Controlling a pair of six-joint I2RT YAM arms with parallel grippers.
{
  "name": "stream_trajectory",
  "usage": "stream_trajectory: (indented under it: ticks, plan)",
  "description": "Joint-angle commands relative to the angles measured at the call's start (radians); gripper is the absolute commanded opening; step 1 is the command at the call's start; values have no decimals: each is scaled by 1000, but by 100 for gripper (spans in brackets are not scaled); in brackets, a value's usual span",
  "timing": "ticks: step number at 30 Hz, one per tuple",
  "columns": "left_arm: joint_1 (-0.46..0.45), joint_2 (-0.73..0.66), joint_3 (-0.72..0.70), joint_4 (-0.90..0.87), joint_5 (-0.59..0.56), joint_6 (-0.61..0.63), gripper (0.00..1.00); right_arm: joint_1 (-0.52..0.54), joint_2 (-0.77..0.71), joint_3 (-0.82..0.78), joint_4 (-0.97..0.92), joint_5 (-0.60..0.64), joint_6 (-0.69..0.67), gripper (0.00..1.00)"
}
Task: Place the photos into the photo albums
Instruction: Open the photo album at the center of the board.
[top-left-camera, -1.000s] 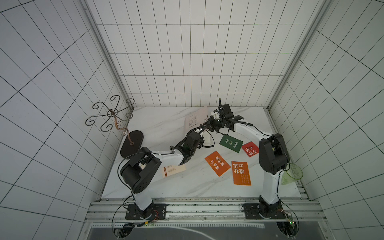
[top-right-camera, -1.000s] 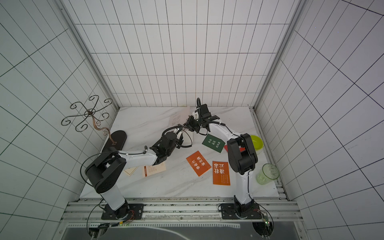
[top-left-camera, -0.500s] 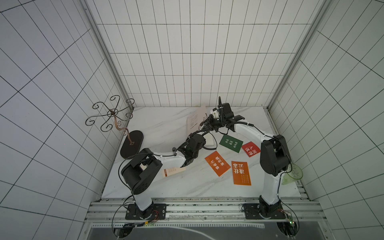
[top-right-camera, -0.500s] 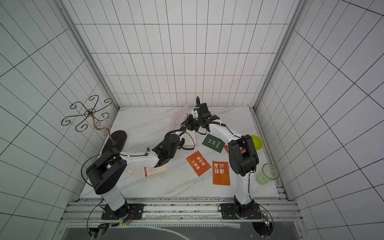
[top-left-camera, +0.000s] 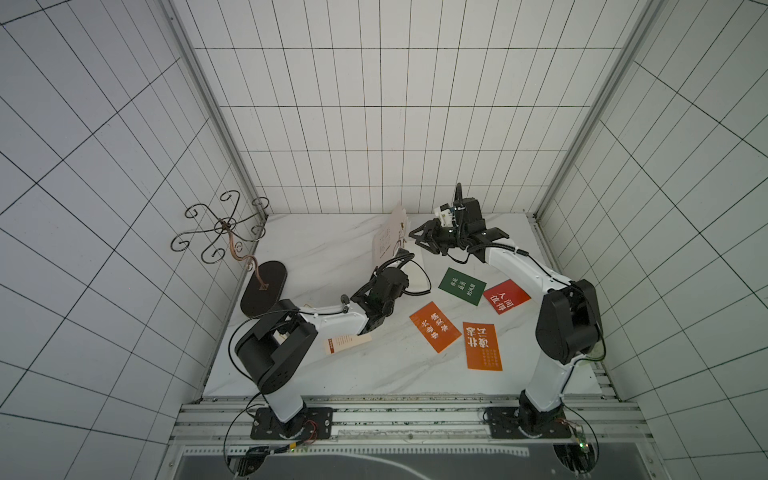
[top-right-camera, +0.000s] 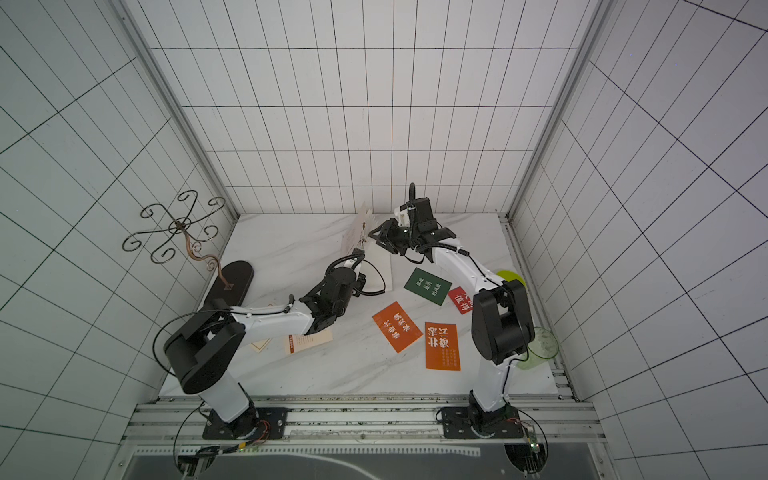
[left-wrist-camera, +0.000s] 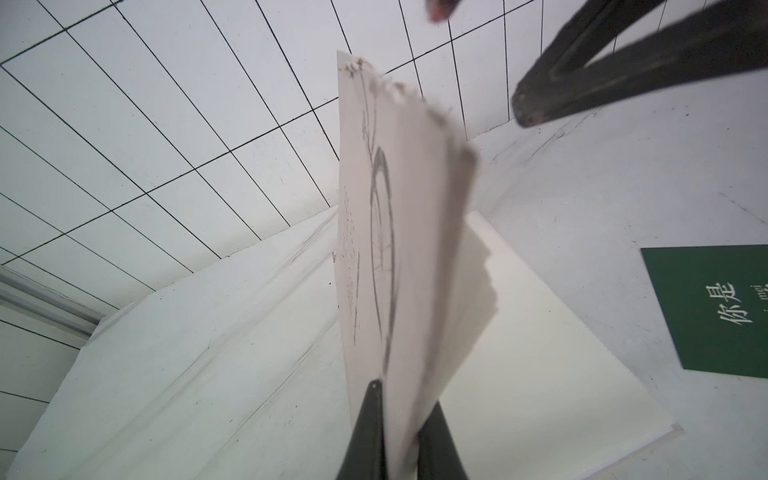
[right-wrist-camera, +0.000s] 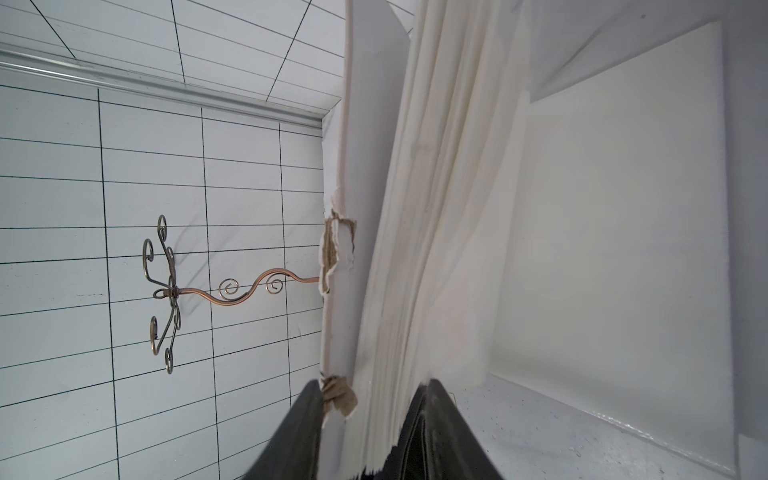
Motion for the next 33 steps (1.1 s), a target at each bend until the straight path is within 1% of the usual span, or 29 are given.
stream_trajectory:
  ticks: [1, 5, 8, 12, 15, 17, 21, 28, 30, 33]
  plan:
    - [2, -51, -23, 55, 38, -68, 0, -26, -38, -66, 16, 42, -14, 41]
    - [15, -74, -35, 78, 75, -119, 0, -35, -51, -92, 13, 76, -33, 40]
    - [57, -93, -46, 67, 129, -228, 0, -35, -39, -109, 14, 80, -33, 39]
    - [128, -121, -93, 65, 212, -383, 0, -24, 26, -109, 21, -5, -18, 37]
    - [185, -131, -138, 94, 297, -474, 0, -2, 70, -97, -7, 11, -48, 37]
    - [213, -136, -163, 103, 314, -512, 0, 12, 97, -98, -10, 27, -59, 37]
    - [258, -131, -214, 182, 344, -559, 0, 48, 194, -40, -46, 28, -96, 37]
    - [353, -89, -240, 199, 425, -741, 0, 95, 307, 54, -92, 103, -126, 36]
    - [381, -66, -242, 198, 459, -791, 0, 100, 334, 78, -103, 122, -159, 36]
    - [407, -35, -238, 188, 491, -823, 0, 103, 362, 104, -132, 137, -165, 36]
